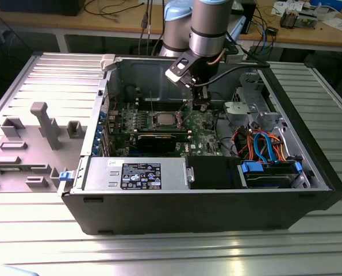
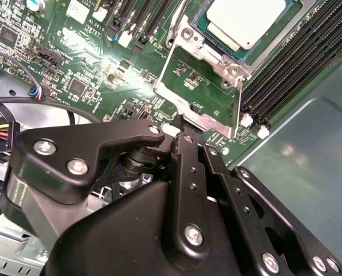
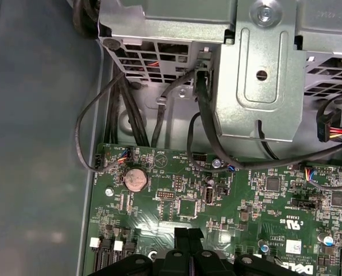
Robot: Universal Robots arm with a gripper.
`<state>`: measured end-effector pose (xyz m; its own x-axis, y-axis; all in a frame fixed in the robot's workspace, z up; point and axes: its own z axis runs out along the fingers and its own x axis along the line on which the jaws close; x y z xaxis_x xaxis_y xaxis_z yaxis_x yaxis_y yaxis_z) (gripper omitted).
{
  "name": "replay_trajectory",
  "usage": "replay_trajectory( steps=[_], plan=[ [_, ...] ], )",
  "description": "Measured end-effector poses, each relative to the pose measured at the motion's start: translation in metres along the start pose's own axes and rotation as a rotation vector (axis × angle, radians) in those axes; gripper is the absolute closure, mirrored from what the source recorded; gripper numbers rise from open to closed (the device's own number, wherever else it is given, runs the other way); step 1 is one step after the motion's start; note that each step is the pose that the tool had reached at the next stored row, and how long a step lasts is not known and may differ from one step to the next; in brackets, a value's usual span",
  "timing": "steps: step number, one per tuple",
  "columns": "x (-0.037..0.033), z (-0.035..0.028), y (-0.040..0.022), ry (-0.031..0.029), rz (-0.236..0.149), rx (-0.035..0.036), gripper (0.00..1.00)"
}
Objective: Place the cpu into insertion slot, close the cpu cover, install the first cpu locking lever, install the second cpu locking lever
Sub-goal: 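Close the cpu cover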
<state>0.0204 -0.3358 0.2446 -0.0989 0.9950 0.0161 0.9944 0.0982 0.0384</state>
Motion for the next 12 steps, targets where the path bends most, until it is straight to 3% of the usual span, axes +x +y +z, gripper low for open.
replay_trajectory(
  steps=[12],
  plan=[
    [0.0006, -0.0002, -0.0063, 0.0, 0.0, -0.0001, 0.89]
  ],
)
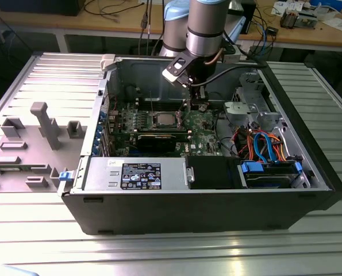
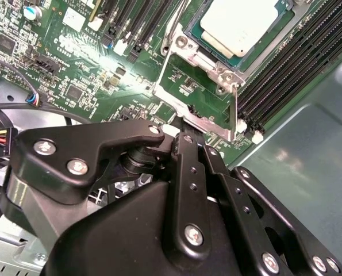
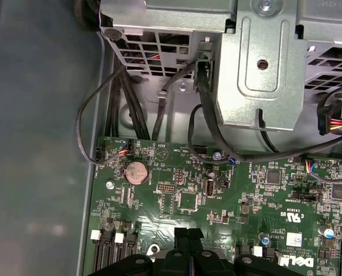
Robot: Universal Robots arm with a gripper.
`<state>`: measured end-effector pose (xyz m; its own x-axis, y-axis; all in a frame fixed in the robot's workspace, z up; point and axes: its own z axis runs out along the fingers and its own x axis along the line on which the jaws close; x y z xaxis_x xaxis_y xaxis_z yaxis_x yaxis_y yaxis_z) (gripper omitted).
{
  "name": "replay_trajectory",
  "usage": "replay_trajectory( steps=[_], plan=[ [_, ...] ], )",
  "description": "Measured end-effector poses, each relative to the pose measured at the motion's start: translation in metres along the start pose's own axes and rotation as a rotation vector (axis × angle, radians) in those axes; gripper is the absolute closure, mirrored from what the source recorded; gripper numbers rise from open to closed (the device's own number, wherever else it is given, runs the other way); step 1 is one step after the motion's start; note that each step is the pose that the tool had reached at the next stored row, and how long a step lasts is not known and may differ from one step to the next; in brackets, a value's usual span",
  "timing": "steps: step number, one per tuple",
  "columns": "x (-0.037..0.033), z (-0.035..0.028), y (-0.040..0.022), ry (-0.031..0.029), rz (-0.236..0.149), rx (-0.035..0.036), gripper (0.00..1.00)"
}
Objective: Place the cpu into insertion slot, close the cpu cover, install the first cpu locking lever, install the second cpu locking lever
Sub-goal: 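Close the cpu cover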
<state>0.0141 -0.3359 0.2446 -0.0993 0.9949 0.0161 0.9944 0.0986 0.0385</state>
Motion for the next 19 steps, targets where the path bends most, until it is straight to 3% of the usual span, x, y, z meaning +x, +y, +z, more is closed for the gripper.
replay_trajectory(
  steps=[12, 19],
  plan=[
    [0.0012, -0.0004, -0.0116, -0.0001, 0.0, 0.0001, 0.89],
    [0.0013, -0.0003, -0.0132, 0.0, 0.0, 0.0001, 0.89]
  ],
)
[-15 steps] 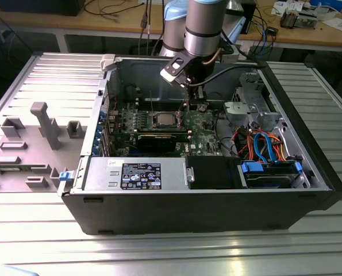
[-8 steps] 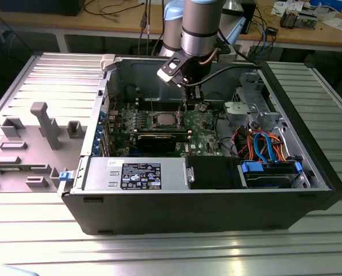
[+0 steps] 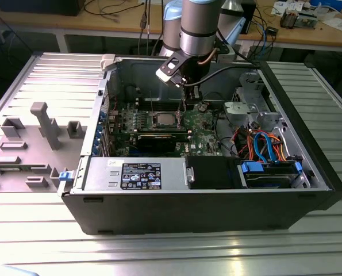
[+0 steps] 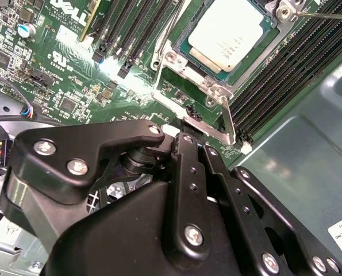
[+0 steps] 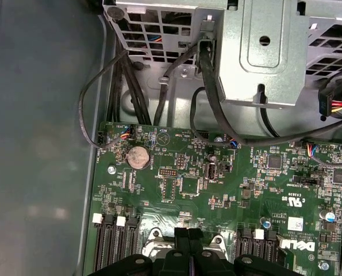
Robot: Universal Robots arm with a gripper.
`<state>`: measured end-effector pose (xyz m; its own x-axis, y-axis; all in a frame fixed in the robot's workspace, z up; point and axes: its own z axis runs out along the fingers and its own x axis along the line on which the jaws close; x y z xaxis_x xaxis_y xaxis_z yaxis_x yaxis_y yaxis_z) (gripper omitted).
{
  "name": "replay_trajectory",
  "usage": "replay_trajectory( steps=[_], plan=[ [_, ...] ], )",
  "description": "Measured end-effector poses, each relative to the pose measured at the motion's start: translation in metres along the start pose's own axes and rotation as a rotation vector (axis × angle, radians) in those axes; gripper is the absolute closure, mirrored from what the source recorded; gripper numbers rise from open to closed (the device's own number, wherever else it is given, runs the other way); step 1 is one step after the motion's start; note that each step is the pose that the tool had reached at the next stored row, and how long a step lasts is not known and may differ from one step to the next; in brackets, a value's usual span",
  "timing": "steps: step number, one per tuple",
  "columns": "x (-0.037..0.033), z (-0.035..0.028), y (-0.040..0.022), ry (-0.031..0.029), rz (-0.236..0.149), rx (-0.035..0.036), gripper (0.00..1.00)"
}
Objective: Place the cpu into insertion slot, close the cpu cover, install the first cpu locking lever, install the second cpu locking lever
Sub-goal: 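Close the cpu cover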
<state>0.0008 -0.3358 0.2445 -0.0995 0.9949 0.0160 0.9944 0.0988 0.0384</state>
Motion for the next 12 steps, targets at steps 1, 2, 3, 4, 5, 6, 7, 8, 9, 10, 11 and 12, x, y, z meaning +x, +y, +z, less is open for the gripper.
replay_trajectory(
  steps=[1, 2, 3, 4, 5, 6, 7, 8, 9, 10, 11, 12],
  plan=[
    [0.0, 0.0, 0.0, 0.0, 0.0, 0.0, 0.89],
    [0.0, 0.0, 0.0, 0.0, 0.0, 0.0, 0.89],
    [0.0, 0.0, 0.0, 0.0001, 0.0, 0.0, 0.89],
    [0.0, 0.0, -0.0002, 0.0, 0.0, 0.0, 0.89],
    [0.0, 0.0, -0.0004, 0.0, 0.0, 0.0, 0.89],
    [0.0002, 0.0, -0.0018, 0.0, 0.0, 0.0, 0.89],
    [0.0004, -0.0001, -0.0038, 0.0001, 0.0, -0.0001, 0.89],
    [0.0006, -0.0002, -0.0055, 0.0001, 0.0, 0.0, 0.89],
    [0.0007, -0.0002, -0.0068, 0.0, 0.0, 0.0, 0.89],
    [0.0008, -0.0002, -0.0078, 0.0001, 0.0, -0.0001, 0.89],
    [0.0009, -0.0003, -0.0085, 0.0, 0.0, 0.0, 0.89],
    [0.001, -0.0003, -0.0096, 0.0, 0.0, 0.0, 0.89]
  ],
)
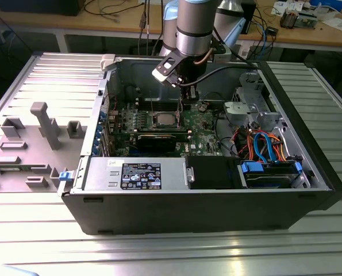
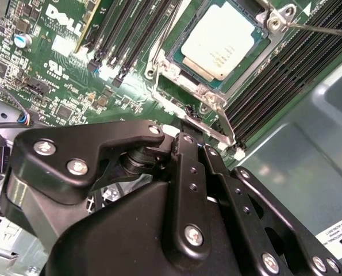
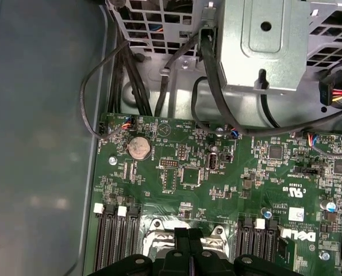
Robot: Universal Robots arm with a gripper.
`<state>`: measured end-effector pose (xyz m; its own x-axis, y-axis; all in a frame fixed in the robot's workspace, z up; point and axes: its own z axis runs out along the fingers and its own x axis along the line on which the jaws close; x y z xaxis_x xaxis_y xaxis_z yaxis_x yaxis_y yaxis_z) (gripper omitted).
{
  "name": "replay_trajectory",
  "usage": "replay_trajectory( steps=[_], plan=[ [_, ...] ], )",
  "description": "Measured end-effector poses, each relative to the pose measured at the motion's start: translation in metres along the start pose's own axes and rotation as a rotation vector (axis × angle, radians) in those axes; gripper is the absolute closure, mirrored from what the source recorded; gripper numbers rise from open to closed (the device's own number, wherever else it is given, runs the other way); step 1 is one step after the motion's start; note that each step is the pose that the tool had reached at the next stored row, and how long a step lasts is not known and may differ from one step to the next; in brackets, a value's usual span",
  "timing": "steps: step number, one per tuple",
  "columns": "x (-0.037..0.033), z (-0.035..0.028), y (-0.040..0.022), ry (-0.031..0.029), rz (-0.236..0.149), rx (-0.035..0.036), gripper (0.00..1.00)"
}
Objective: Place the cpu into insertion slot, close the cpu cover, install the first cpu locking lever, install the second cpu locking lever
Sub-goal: 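Close the cpu cover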
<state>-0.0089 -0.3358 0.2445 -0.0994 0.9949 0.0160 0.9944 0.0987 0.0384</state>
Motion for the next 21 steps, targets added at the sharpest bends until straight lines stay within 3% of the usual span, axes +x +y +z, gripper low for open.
replay_trajectory(
  steps=[6, 21],
  plan=[
    [0.0005, -0.0002, -0.005, 0.0001, 0.0, 0.0, 0.89],
    [0.0007, -0.0002, -0.0068, 0.0001, 0.0, 0.0, 0.89]
  ],
)
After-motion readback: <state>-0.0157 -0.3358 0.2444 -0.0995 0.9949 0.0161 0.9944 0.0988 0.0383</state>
